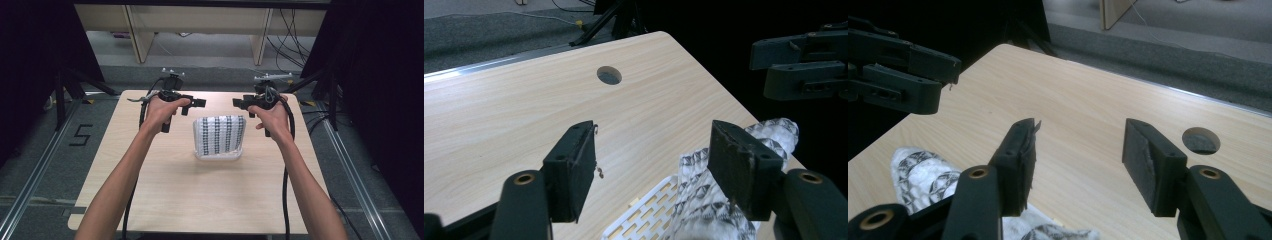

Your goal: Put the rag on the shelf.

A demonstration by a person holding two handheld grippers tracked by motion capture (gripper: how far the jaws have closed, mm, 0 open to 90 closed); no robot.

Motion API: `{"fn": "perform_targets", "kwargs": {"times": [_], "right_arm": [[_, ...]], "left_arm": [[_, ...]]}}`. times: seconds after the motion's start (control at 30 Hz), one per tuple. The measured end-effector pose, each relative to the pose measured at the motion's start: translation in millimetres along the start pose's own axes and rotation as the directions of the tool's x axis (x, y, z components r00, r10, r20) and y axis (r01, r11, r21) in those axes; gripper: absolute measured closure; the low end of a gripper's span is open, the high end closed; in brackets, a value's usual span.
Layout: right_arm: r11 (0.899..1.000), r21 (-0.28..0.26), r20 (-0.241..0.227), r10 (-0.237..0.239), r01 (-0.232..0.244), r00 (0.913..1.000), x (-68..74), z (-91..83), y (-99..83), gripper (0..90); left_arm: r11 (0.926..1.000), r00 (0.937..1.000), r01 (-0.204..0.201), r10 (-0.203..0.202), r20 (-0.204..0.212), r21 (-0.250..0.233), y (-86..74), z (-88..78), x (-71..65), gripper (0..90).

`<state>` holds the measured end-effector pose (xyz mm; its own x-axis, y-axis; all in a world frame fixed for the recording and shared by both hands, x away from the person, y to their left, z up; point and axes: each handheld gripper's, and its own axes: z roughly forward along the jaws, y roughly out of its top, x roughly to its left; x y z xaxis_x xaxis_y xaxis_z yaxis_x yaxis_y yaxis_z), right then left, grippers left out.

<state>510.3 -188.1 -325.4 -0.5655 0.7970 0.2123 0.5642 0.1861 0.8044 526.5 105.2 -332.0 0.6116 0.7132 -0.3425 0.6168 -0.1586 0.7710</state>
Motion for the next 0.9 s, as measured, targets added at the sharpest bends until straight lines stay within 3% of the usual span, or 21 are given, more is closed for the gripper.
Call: {"fn": "perform_targets", "kwargs": {"times": [0.03, 0.13, 0.27, 0.33, 0.37, 0.57, 0.83, 0.87, 0.9], "right_arm": [[1.0, -0.008, -0.002, -0.023, 0.023, 0.9997, -0.3, -0.8, 0.1, 46.9], [1.0, -0.007, -0.004, -0.022, 0.022, 0.9998, 3.8, -4.5, -0.2, 45.5], [0.998, -0.013, -0.01, -0.056, 0.055, 0.9984, 9.8, -9.0, -0.2, 43.8], [0.998, -0.017, -0.024, -0.065, 0.065, 0.9976, 13.0, -10.3, -0.3, 42.5], [0.999, -0.009, -0.022, -0.046, 0.046, 0.9987, 15.4, -11.5, -0.5, 42.2], [0.996, -0.025, -0.019, -0.09, 0.089, 0.9958, 23.3, -17.4, -1.0, 39.2], [0.997, -0.038, -0.049, -0.076, 0.074, 0.996, 30.4, -22.9, -6.2, 35.8], [0.995, -0.048, -0.048, -0.093, 0.091, 0.9945, 30.1, -23.4, -6.4, 35.7], [0.996, -0.045, -0.049, -0.074, 0.072, 0.9961, 32.0, -25.0, -7.2, 35.6]], "left_arm": [[1.0, 1.0, -0.002, 0.002, -0.005, 0.004, -0.3, -1.9, -0.5, 33.7], [0.9999, 0.9999, -0.009, 0.009, -0.008, -0.013, -1.9, -11.6, -3.5, 32.1], [0.9996, 0.9999, -0.017, 0.017, -0.005, -0.025, -4.9, -24.6, -8.4, 28.6], [0.9994, 0.9995, -0.027, 0.027, -0.013, -0.023, -7.5, -30.8, -10.0, 25.4], [0.9991, 0.9992, -0.034, 0.034, -0.023, -0.026, -9.2, -33.9, -10.9, 25.4], [0.9971, 0.9966, -0.06, 0.057, -0.06, -0.047, -20.5, -54.6, -12.4, 22.0], [0.9939, 0.9964, -0.071, 0.067, -0.053, -0.084, -35.6, -75.7, -14.9, 22.0], [0.9937, 0.9966, -0.071, 0.067, -0.048, -0.087, -37.5, -77.5, -15.5, 21.9], [0.9932, 0.9964, -0.074, 0.07, -0.047, -0.089, -39.5, -79.2, -16.2, 21.6]]}}
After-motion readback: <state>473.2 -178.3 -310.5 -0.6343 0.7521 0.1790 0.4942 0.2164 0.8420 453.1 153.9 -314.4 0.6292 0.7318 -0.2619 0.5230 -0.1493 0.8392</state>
